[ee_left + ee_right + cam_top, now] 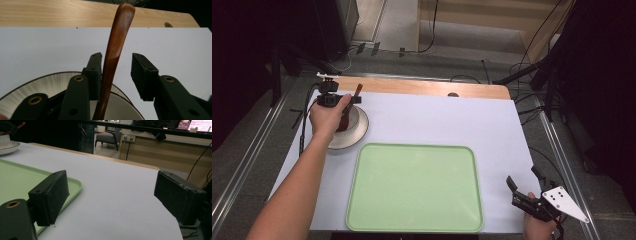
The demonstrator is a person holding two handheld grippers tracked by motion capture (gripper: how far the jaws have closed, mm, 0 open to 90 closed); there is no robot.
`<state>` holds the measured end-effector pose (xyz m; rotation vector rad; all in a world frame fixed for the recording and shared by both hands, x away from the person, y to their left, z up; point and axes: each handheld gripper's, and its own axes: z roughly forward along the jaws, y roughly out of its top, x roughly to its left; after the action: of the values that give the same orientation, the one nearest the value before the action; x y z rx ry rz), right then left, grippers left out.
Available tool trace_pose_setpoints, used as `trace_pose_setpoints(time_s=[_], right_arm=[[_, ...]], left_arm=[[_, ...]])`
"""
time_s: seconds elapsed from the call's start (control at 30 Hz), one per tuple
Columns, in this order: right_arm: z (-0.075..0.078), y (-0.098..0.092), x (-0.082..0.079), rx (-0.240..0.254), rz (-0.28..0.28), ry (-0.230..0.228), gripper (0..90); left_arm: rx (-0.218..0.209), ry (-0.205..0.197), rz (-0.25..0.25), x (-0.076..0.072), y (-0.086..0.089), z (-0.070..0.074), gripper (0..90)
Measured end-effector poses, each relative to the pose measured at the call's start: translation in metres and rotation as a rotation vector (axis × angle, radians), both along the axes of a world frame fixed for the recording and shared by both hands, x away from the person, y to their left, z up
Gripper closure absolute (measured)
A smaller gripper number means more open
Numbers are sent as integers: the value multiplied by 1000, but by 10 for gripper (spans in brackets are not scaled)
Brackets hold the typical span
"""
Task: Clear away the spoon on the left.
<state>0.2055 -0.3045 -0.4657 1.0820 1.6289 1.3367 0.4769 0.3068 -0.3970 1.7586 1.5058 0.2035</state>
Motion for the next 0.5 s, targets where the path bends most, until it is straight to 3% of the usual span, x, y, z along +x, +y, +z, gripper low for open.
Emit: trace_pose_setpoints(time_s=[0.17, 0.43, 0.5], right_arm=[[0, 0, 0, -3, -2, -3, 132], [-1, 0, 0, 2, -4, -5, 132], [-1, 0, 0, 1, -6, -5, 132]], left_arm=[[18, 14, -7, 0, -1, -1, 765], [96, -44, -51, -7, 1, 8, 834], [88, -59, -46, -9, 3, 11, 857]])
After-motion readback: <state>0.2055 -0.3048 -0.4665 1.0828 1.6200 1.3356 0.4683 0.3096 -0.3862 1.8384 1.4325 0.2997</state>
